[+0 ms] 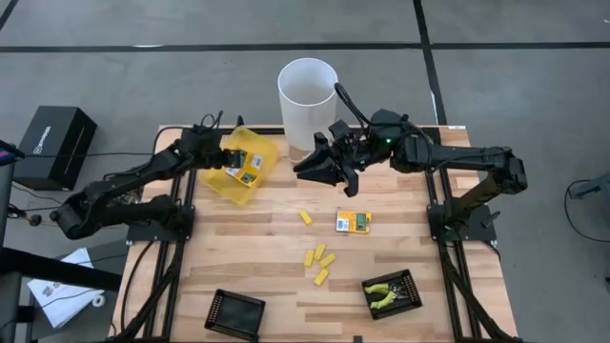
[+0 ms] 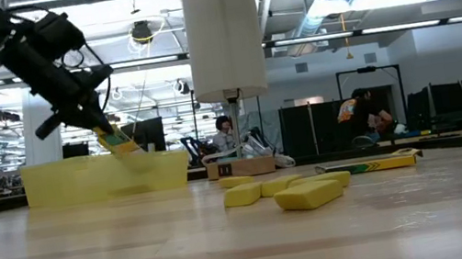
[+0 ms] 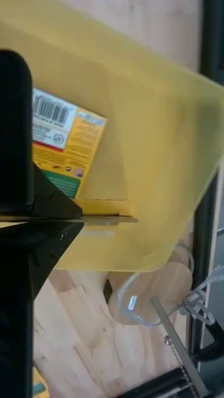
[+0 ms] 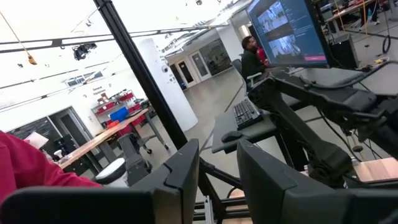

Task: Pick & Place School Supplies
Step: Put the crayon box into the yellow bin

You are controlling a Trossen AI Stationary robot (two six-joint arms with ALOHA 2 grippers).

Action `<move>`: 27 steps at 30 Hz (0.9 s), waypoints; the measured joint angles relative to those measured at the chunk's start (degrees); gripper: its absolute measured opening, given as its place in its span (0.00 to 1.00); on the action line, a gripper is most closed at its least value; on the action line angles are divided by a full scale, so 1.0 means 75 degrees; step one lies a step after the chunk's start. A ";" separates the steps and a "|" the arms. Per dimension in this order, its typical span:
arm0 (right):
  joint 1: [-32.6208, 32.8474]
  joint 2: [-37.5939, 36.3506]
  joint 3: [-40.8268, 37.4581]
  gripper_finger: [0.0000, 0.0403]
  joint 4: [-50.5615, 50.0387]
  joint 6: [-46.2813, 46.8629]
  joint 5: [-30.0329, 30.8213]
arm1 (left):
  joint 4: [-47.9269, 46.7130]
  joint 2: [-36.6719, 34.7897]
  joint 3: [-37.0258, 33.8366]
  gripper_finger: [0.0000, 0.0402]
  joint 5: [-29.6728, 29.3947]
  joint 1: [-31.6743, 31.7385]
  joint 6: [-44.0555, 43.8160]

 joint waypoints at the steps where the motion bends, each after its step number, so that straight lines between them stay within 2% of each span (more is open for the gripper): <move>1: 0.0000 0.0000 0.0000 0.25 -0.0003 0.0000 0.0000 | 0.0120 0.0000 -0.0104 0.02 0.0021 0.0000 -0.0130; 5: 0.0005 0.0000 0.0000 0.25 0.0000 0.0031 -0.0002 | 0.0233 -0.0003 -0.0224 0.09 0.0031 -0.0006 -0.0309; 11: 0.0009 0.0000 0.0000 0.25 -0.0003 0.0087 -0.0015 | 0.0486 -0.0006 -0.0208 0.26 0.0103 -0.0006 -0.0309; 14: 0.0009 0.0000 0.0000 0.25 0.0000 0.0085 -0.0015 | 0.0713 -0.0057 0.0024 0.32 0.0903 -0.0029 -0.0519; 17: 0.0009 0.0000 0.0000 0.25 0.0003 0.0083 -0.0015 | 0.1565 -0.0339 0.0280 0.34 0.1901 -0.0373 -0.0711; 20: 0.0006 -0.0039 0.0000 0.25 -0.0056 0.0095 -0.0012 | 0.2600 -0.0792 0.0515 0.32 0.2039 -0.1019 -0.0900; 23: -0.0024 -0.0280 0.0017 0.25 -0.0818 0.0307 0.0182 | 0.3056 -0.1186 0.0862 0.29 0.1923 -0.1700 -0.0943; 27: -0.0029 -0.0896 0.0017 0.25 -0.3626 0.0308 0.1466 | 0.3008 -0.1459 0.1257 0.26 0.1405 -0.2599 -0.0867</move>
